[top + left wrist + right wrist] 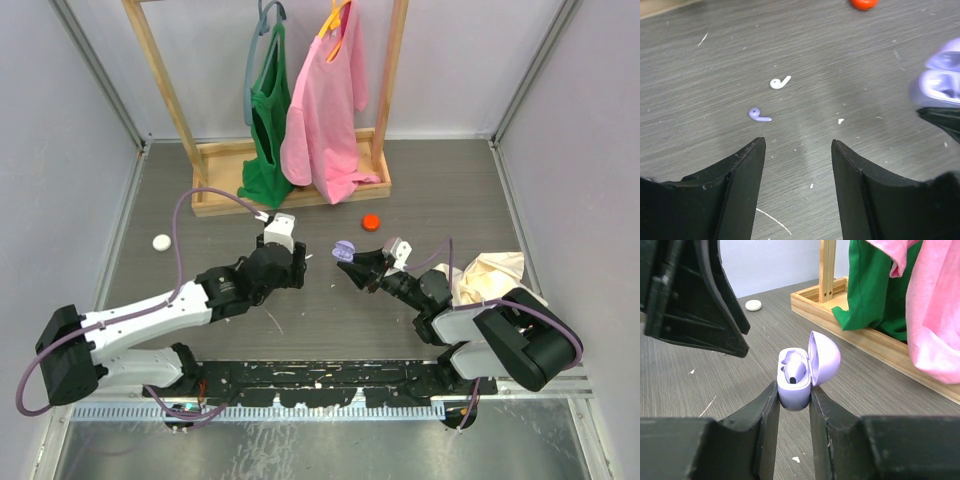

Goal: Insert the wireless bluetooth earbuds into the charging case
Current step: Place the earbud in the charging case, then pick up the earbud from the center of the board.

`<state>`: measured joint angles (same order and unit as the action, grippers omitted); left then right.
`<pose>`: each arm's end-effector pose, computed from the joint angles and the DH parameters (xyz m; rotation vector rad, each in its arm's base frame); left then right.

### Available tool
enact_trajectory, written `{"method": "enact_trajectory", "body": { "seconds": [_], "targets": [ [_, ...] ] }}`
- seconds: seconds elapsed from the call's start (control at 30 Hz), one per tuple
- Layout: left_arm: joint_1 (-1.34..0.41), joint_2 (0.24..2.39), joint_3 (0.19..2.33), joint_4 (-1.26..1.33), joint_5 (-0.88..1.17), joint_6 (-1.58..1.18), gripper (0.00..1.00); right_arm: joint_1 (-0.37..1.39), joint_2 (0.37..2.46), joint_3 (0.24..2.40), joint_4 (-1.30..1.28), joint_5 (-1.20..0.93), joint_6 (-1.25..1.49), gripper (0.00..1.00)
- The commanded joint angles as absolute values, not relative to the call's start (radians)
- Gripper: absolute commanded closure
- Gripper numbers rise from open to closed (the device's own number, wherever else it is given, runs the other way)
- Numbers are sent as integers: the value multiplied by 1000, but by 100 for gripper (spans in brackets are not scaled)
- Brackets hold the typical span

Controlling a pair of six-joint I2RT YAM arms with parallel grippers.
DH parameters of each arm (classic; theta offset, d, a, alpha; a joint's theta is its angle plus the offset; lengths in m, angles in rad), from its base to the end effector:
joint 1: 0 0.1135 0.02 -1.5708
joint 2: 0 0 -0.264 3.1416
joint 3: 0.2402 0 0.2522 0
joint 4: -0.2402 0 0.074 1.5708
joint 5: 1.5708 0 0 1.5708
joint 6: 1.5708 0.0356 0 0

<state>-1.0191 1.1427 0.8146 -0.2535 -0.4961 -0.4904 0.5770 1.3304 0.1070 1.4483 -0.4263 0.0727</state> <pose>0.1453 -0.2037 0.2737 0.2691 2.0806 -0.3845 0.1602 0.1218 0.1837 -0.7002 1.2307 0.8274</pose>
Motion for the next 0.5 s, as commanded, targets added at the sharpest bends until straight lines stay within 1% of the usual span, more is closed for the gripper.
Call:
{"method": "enact_trajectory", "body": {
  "seconds": [0.0, 0.47],
  "targets": [
    [-977, 1185, 794, -239, -538, -576, 43, 583, 1313, 116, 1509, -412, 48, 99],
    [-856, 1430, 801, -144, -486, -628, 41, 583, 1316, 125, 1485, -415, 46, 99]
  ]
}}
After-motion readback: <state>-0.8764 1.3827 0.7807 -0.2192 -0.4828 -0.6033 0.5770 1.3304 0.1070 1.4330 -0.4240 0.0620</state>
